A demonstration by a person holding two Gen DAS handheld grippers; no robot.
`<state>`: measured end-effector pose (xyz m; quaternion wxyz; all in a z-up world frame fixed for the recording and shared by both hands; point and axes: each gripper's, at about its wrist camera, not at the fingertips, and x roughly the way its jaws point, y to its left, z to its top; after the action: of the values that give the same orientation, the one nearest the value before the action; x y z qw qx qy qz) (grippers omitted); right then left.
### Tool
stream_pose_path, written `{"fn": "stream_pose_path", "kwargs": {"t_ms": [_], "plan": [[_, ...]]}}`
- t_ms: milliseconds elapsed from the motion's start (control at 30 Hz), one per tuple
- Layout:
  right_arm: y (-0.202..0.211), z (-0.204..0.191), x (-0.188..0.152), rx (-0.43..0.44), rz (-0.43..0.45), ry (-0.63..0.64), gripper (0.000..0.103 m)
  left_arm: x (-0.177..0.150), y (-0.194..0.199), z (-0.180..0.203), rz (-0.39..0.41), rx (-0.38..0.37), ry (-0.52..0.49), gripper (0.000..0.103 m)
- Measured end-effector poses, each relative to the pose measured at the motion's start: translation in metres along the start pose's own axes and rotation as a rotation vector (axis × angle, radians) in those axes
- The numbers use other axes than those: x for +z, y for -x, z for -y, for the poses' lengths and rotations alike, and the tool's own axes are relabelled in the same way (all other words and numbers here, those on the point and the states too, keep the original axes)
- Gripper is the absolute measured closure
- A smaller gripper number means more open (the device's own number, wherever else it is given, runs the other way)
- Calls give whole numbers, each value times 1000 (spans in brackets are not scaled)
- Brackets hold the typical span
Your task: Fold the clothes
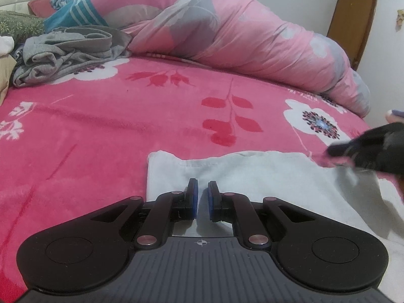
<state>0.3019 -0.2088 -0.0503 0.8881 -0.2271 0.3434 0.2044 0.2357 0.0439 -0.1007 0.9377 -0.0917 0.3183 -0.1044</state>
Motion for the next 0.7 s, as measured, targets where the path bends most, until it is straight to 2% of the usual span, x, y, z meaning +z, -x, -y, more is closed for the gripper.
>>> {"fn": "stream_pose_path", "kwargs": {"t_ms": [67,133,233,300,367,433,500,567,600,633,700], "plan": [[23,23,-5,0,43,-74,97,0,-1,1,-1,2,-2,94],[45,28,-15,29,77,-82,97,0,-1,2,-1,8,-10,93],[62,17,-34,147,96,-26,97,-1,-2,3,0,11,-16,93],[62,2,-46,198,84,50,97,-1,-2,3,1,13,-20,92],[52,-5,-53,209,55,75,97,-1,-2,2,1,8,-13,92],[39,0,-59,162,12,69,97,-1,-2,0,2,0,-3,92],[30,17,-65,30,3,61,97,-1,-3,-1,0,-5,4,92],[29,37,-66,-90,-17,1,97,-1,-4,-2,-1,-8,7,92],[33,44,-66,-107,-5,-30,96,-1,-4,-1,-1,-8,6,92],[40,47,-65,-87,25,-54,96,-1,-4,-1,-1,-7,3,92],[51,40,-63,4,79,-52,96,-1,-5,-1,0,-6,0,92]]}}
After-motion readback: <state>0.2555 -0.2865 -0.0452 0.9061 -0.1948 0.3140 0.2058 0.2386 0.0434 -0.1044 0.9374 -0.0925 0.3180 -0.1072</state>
